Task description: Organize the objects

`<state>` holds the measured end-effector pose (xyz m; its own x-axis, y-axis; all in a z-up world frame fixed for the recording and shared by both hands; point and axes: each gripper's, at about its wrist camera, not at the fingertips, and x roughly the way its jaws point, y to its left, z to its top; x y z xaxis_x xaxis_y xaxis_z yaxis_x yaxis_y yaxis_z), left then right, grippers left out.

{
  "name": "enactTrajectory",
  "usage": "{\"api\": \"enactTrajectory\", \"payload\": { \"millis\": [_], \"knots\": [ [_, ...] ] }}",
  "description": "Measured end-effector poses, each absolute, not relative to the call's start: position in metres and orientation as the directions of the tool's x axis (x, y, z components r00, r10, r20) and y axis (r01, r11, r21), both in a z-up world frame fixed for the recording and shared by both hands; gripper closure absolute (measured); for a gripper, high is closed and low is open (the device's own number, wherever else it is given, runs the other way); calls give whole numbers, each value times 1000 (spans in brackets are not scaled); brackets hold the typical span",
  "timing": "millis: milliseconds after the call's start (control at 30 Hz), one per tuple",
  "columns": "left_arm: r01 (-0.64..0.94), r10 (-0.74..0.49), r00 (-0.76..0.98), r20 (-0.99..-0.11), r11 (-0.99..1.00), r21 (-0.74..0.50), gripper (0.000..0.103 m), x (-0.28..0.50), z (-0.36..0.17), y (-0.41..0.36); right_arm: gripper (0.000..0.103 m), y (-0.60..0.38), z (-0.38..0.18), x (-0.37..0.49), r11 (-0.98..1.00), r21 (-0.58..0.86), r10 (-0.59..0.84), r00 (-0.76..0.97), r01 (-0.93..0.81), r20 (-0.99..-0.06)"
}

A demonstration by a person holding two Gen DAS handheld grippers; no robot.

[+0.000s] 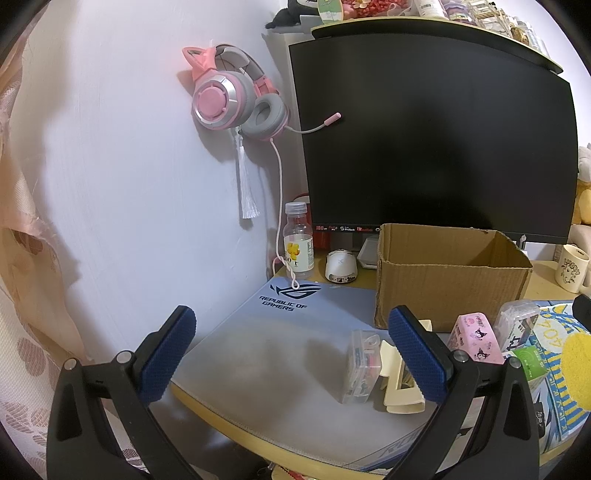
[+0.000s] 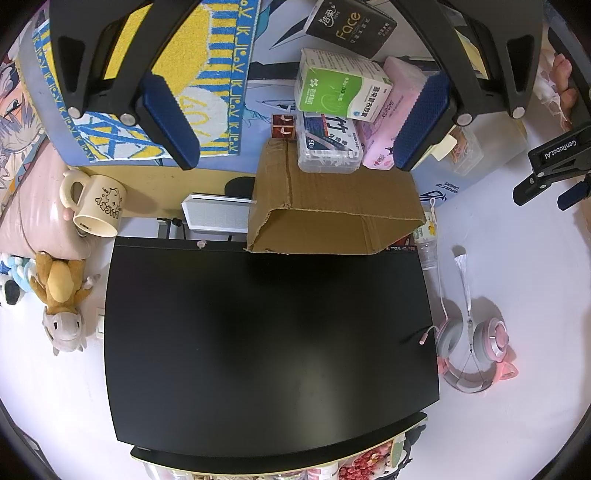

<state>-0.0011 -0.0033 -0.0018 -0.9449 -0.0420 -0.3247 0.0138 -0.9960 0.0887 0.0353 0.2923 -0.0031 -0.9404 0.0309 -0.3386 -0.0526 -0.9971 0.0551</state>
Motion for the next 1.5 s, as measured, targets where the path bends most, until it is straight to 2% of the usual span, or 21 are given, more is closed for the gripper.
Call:
{"api": "enactTrajectory", "payload": {
  "millis": [1133,1233,1367,1500],
  "knots": [
    [9,-33,-947,-321,-997,78,0,-2,-2,-2,0,293,-5,36,-996,69,27,-937,-55,-348],
    [-7,-12,-944,-329,-998,57,0,-3,-2,-3,0,292,-6,34,-996,59,39,-929,-65,-368],
    [-96,99,-929,-358,-995,-26,0,-4,-3,-7,0,291,-11,29,-997,57,31,-912,-59,-410],
    [-70,62,-932,-357,-997,9,0,-4,-4,-1,0,289,-16,26,-997,65,6,-895,-39,-446]
  ]
}}
